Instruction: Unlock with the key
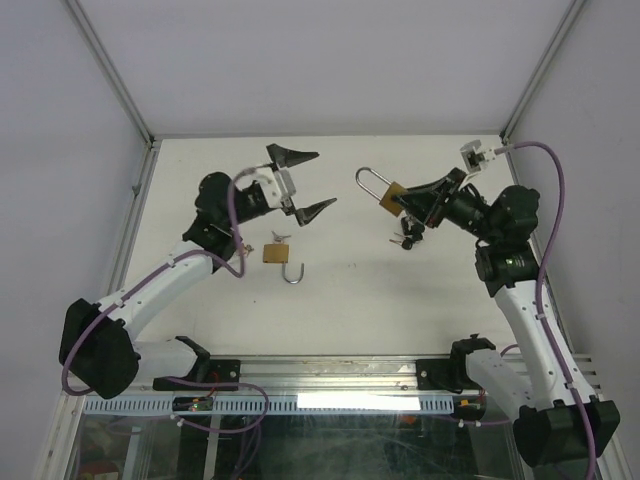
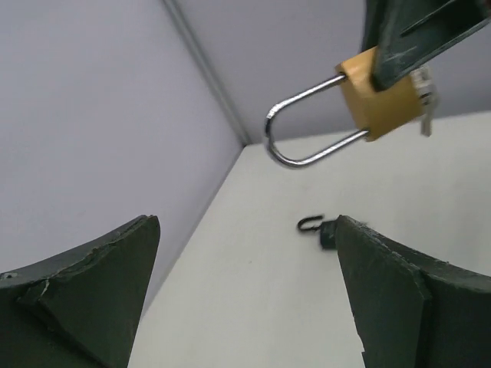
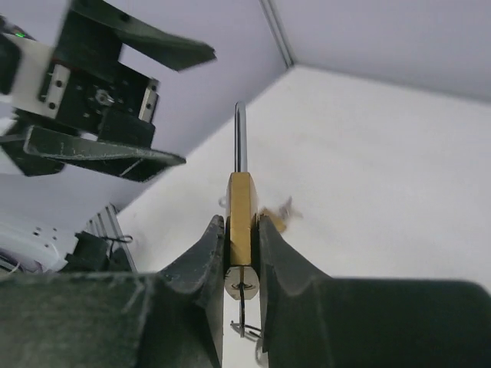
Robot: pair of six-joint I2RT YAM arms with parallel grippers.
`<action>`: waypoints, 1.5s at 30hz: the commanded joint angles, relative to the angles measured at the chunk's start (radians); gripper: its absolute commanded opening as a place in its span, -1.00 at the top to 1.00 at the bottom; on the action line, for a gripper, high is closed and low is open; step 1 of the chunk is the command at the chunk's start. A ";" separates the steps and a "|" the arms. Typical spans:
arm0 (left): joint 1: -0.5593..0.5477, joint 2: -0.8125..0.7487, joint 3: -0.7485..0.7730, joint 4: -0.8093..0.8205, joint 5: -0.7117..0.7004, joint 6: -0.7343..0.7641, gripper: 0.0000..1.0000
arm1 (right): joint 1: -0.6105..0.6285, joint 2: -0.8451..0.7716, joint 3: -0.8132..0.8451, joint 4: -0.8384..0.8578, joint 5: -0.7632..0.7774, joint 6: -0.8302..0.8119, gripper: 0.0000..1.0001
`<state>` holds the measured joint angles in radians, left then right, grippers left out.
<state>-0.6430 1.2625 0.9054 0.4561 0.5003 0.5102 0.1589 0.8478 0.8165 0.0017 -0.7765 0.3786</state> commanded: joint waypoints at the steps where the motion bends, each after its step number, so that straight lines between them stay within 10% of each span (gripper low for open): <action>1: 0.085 -0.009 0.076 0.265 0.534 -0.709 -0.98 | -0.009 0.052 0.127 0.621 -0.146 0.265 1.00; 4: 0.085 0.067 0.119 0.420 0.443 -0.945 -0.98 | 0.019 0.133 0.174 0.819 -0.124 0.332 1.00; 10: -0.032 0.109 0.203 0.560 0.255 -1.056 -0.83 | 0.223 0.176 0.285 0.694 -0.027 0.091 1.00; 16: -0.048 0.081 0.202 0.565 0.202 -1.108 0.01 | 0.244 0.174 0.296 0.670 -0.019 0.089 1.00; 28: -0.068 0.081 0.214 0.560 0.241 -1.084 1.00 | 0.271 0.186 0.303 0.644 -0.029 0.079 1.00; 35: -0.061 0.064 0.203 0.544 0.197 -1.060 1.00 | 0.275 0.196 0.303 0.613 -0.030 0.074 1.00; 40: -0.042 0.056 0.198 0.542 0.124 -1.111 1.00 | 0.274 0.189 0.262 0.608 0.011 0.076 0.27; 45: -0.045 0.063 0.211 0.585 0.145 -1.095 1.00 | 0.274 0.193 0.253 0.615 0.013 0.089 0.08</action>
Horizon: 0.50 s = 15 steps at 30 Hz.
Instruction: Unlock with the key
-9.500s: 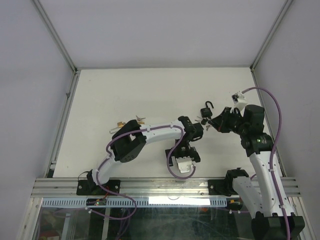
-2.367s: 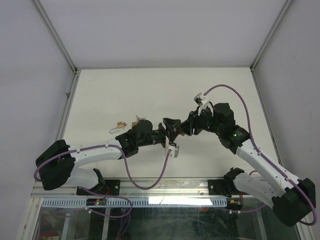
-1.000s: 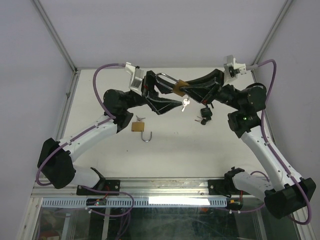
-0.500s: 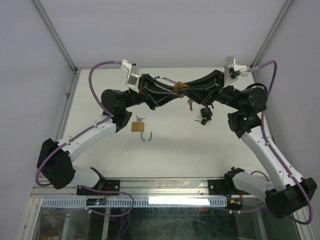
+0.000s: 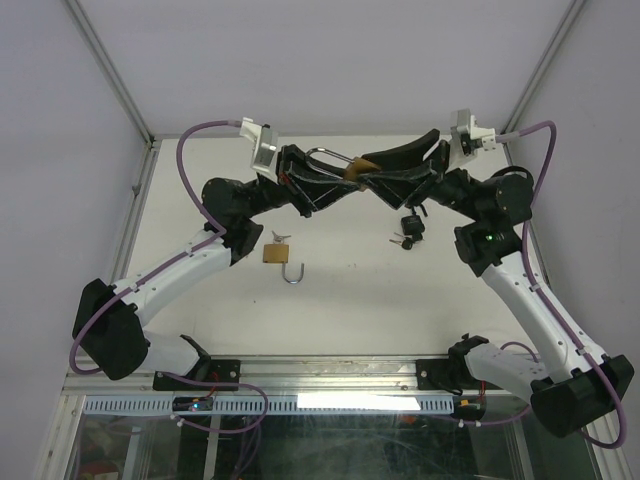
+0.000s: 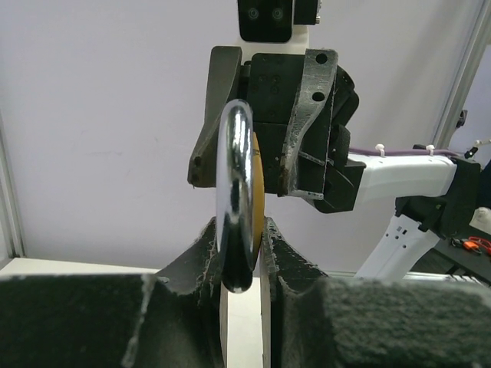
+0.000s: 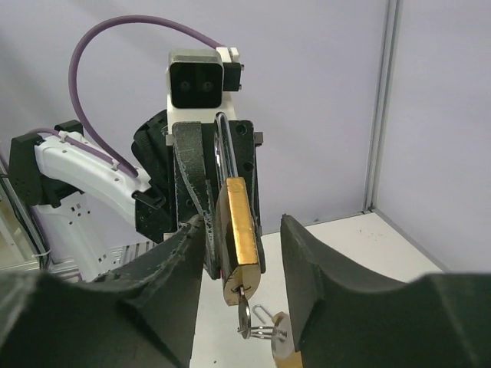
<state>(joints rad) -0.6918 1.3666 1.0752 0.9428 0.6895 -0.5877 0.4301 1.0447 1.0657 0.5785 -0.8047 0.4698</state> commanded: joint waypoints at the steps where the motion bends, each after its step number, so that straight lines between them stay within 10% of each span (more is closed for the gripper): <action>1: 0.003 -0.040 0.044 0.107 -0.041 0.006 1.00 | 0.003 -0.003 0.007 0.039 0.041 0.003 0.04; 3: 0.002 -0.040 0.043 0.111 -0.035 0.010 1.00 | 0.002 -0.008 0.012 0.038 0.035 0.007 -0.24; 5: 0.003 -0.047 0.035 0.106 -0.037 0.019 1.00 | -0.016 -0.029 0.020 0.000 0.040 0.007 -0.93; 7: 0.007 -0.058 0.025 0.104 -0.043 0.033 1.00 | -0.065 -0.067 0.022 -0.080 0.030 0.003 -0.99; 10: 0.008 -0.073 0.013 0.111 -0.042 0.060 1.00 | -0.162 -0.121 -0.018 -0.130 -0.099 0.024 -0.88; 15: 0.008 -0.076 0.011 0.115 -0.029 0.065 1.00 | -0.178 -0.123 -0.034 -0.143 -0.225 0.097 0.03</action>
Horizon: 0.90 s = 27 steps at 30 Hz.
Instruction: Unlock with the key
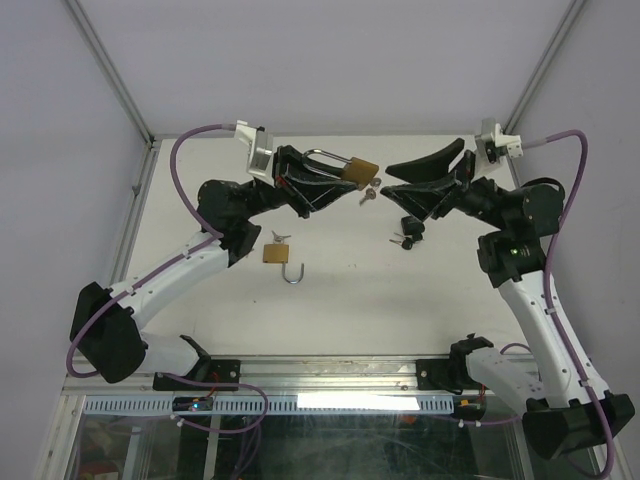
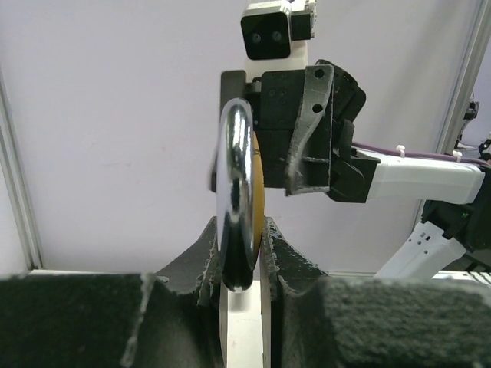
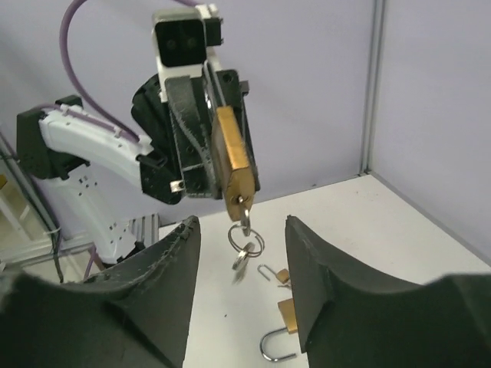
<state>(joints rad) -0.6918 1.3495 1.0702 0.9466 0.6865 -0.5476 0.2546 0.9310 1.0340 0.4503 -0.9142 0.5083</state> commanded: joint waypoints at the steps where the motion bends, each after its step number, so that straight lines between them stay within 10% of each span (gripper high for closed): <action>1: 0.009 -0.057 0.016 0.114 -0.024 0.025 1.00 | -0.004 -0.007 -0.007 -0.016 -0.106 0.065 0.04; 17: 0.005 -0.054 0.020 0.099 -0.013 0.020 1.00 | 0.052 0.049 -0.009 0.120 -0.077 0.160 0.36; 23: 0.004 -0.048 0.023 0.094 -0.005 0.022 1.00 | 0.076 0.064 0.002 0.121 -0.067 0.169 1.00; 27: 0.003 -0.041 0.026 0.059 0.024 0.029 1.00 | 0.092 0.072 0.006 0.125 -0.060 0.163 1.00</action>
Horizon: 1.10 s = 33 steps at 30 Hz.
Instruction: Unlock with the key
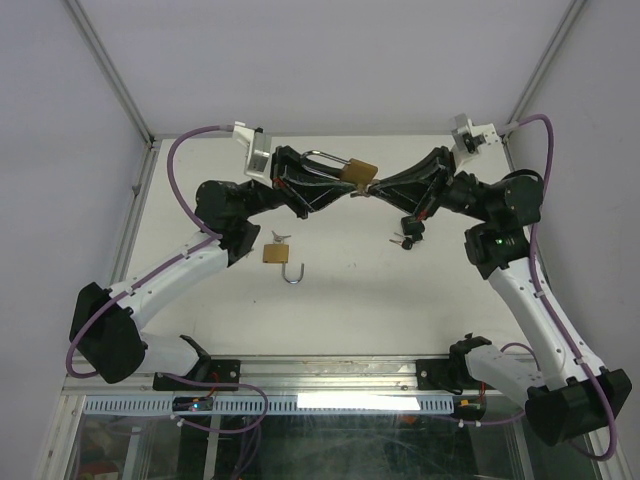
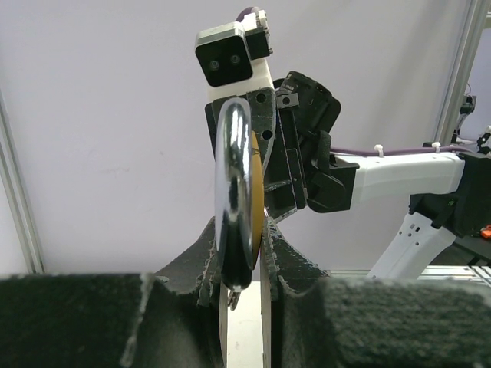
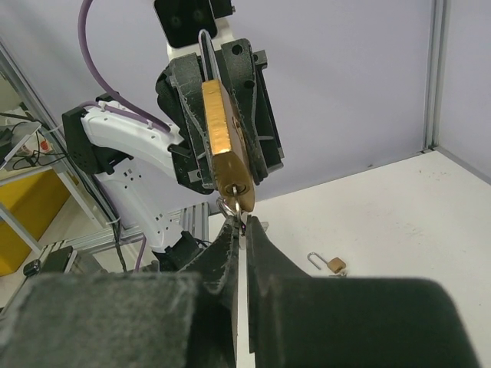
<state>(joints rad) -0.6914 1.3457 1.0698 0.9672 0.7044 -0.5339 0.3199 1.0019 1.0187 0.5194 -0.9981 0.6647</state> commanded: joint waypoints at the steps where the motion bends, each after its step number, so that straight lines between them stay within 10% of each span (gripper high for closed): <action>1: -0.002 -0.036 0.023 0.026 0.013 0.020 1.00 | 0.036 0.003 0.023 0.055 0.027 -0.002 1.00; 7: -0.028 -0.024 0.005 -0.047 0.028 0.050 1.00 | 0.099 0.039 0.069 0.021 0.030 -0.060 1.00; 23: 0.040 -0.062 -0.099 0.035 0.311 0.333 1.00 | 0.106 0.078 -0.009 0.379 -0.139 0.477 1.00; 33: 0.065 -0.050 -0.115 0.019 0.497 0.443 1.00 | 0.157 -0.004 -0.012 0.047 -0.130 0.328 1.00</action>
<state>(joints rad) -0.6262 1.2736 0.9787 1.0481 1.1034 -0.1688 0.4313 1.0756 0.9630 0.6510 -1.1713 1.0409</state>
